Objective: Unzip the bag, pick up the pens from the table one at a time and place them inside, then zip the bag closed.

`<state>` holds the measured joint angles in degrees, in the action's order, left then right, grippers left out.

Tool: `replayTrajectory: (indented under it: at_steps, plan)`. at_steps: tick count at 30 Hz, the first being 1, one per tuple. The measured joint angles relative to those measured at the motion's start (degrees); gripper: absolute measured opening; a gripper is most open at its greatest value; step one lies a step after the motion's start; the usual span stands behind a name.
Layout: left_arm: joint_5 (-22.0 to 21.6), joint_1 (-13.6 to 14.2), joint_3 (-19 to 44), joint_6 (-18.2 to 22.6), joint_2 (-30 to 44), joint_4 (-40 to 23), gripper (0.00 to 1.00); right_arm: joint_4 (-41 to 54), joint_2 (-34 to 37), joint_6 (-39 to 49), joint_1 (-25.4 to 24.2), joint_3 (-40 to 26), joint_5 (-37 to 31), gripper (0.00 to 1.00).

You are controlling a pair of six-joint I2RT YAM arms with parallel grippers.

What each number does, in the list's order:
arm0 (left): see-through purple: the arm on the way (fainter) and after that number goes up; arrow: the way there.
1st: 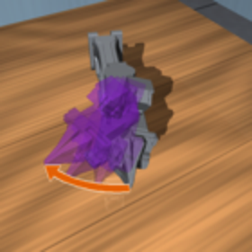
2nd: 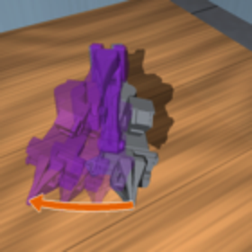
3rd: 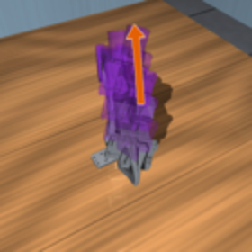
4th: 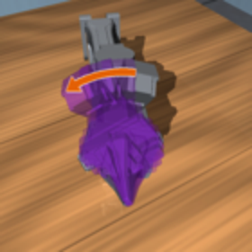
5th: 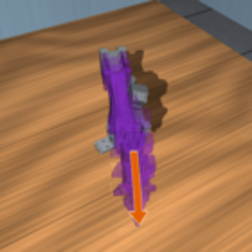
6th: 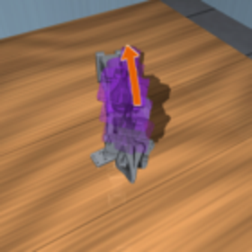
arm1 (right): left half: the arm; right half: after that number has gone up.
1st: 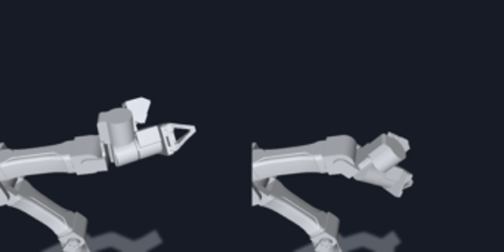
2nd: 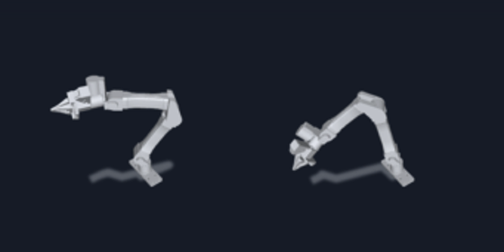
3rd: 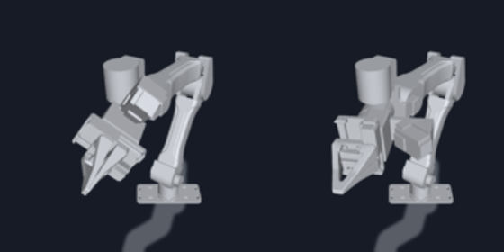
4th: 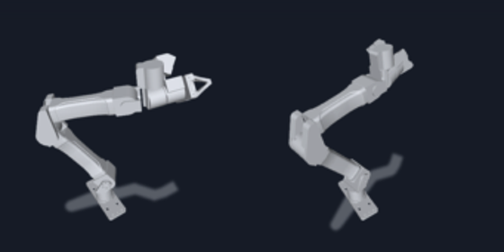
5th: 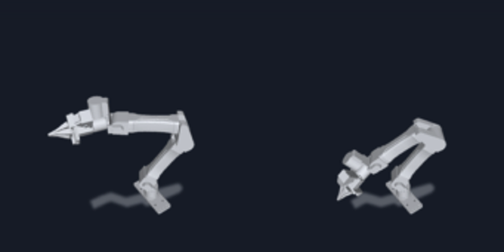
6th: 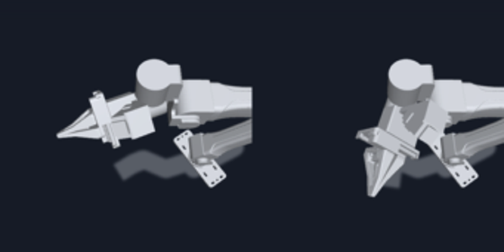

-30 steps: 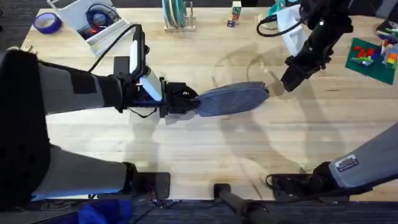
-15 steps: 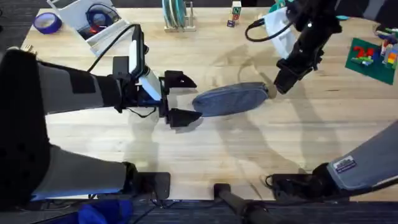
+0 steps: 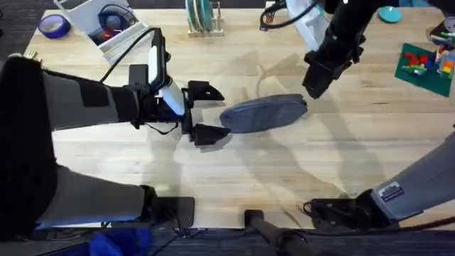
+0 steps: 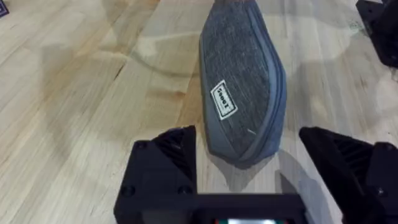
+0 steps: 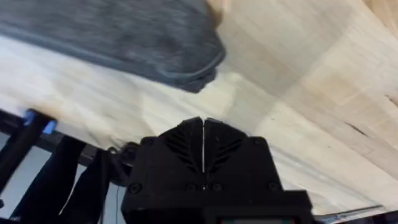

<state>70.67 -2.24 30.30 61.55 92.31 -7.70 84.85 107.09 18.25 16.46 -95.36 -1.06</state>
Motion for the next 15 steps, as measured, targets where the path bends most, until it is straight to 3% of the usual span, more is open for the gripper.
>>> replayTrajectory:
  at_steps: [9,15]
  plan:
    - [0.0,0.0,0.0,-0.1,0.0,-0.4,0.995,4.9,-3.2,-4.5,4.0,-2.0,2.0,0.037]
    - [-0.1,0.0,0.3,-4.4,0.0,-0.4,0.995,7.7,-8.7,-5.7,4.0,-2.0,1.8,0.036]
